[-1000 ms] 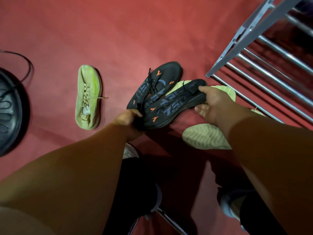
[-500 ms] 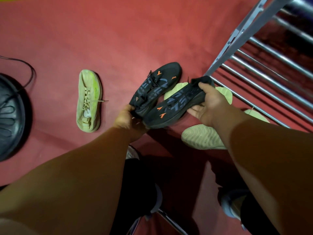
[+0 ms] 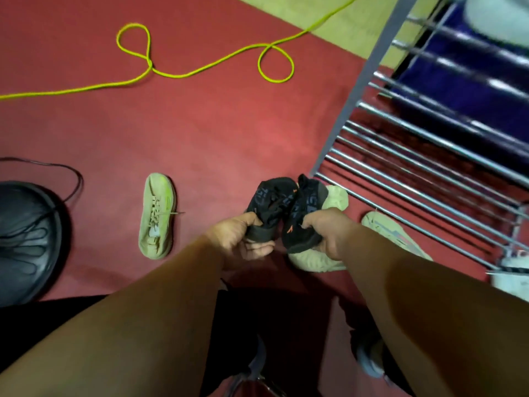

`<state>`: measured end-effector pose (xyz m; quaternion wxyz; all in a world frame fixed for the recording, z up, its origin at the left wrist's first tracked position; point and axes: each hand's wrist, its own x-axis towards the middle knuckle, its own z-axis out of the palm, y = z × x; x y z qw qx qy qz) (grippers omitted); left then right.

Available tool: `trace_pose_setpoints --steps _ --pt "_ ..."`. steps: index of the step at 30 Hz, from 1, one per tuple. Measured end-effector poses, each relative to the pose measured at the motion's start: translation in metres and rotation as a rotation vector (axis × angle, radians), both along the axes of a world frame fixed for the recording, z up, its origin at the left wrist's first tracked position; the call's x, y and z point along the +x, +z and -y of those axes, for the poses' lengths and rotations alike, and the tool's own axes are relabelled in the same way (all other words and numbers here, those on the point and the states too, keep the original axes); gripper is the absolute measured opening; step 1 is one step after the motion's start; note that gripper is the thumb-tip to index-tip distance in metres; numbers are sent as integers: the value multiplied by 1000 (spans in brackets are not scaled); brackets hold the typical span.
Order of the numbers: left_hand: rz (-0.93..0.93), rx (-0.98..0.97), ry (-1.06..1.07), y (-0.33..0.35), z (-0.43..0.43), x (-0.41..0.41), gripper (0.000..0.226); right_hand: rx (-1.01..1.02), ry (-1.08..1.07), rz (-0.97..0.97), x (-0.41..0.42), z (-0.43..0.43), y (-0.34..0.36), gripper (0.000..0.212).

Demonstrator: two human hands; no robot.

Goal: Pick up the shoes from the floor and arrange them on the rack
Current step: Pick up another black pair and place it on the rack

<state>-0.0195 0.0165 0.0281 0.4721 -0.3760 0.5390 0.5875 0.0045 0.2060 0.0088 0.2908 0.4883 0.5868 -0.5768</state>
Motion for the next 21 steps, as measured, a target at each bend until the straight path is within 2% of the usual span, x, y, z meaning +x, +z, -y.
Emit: trace_pose_setpoints --steps 7,11,14,21 --pt "-98 -142 -365 90 -12 8 25 19 56 -30 48 -29 98 19" --pt "-218 -161 -536 149 -27 23 21 6 47 -138 78 -51 162 7" --pt "-291 -155 -582 192 -39 40 20 30 60 -209 107 -70 201 26" --pt "-469 -172 -598 260 -60 67 33 -19 -105 -390 179 -108 253 39"
